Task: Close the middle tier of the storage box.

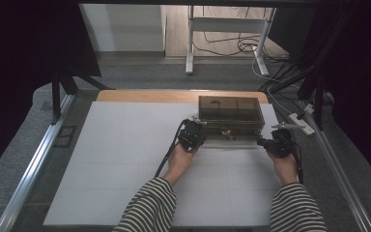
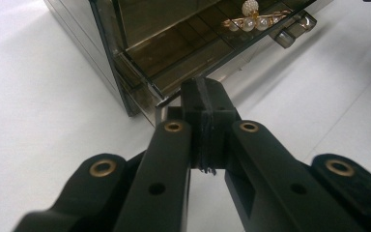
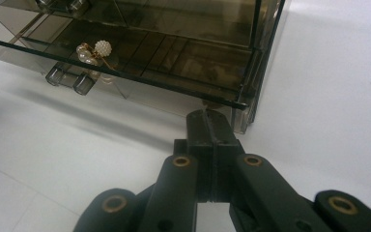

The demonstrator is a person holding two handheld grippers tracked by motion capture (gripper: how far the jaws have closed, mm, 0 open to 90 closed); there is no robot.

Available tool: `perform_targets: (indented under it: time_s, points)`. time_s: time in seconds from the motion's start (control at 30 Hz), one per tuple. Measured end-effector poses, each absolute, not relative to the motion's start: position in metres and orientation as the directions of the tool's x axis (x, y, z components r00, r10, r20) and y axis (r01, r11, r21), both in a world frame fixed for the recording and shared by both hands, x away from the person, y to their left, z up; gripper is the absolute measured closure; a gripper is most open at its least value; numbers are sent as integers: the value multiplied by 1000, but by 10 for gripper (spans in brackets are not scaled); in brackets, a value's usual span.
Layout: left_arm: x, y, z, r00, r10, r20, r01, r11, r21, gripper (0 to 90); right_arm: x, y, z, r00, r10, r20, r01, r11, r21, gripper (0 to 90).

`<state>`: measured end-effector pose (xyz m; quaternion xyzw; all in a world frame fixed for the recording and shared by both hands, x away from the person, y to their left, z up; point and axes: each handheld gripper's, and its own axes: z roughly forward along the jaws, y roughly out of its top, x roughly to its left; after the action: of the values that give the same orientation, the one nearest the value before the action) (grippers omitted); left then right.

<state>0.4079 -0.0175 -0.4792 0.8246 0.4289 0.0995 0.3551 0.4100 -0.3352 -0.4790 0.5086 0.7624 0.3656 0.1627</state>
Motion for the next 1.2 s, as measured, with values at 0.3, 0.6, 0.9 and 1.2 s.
perform_targets:
  time_s: [0.3, 0.6, 0.9, 1.2]
  points:
    - [413, -19, -481, 600, 790, -124, 643, -384, 663, 887, 416, -333, -480, -416, 901, 121, 658, 206, 725, 896]
    - [419, -21, -486, 586, 802, -114, 650, -381, 658, 888, 422, -329, -482, -403, 908, 113, 659, 203, 724, 896]
    - [425, -22, -487, 573, 815, -92, 653, -385, 652, 888, 428, -327, -484, -390, 918, 75, 652, 218, 726, 896]
    - [431, -16, -489, 557, 824, -107, 664, -364, 653, 888, 430, -326, -485, -382, 923, 46, 629, 223, 745, 891]
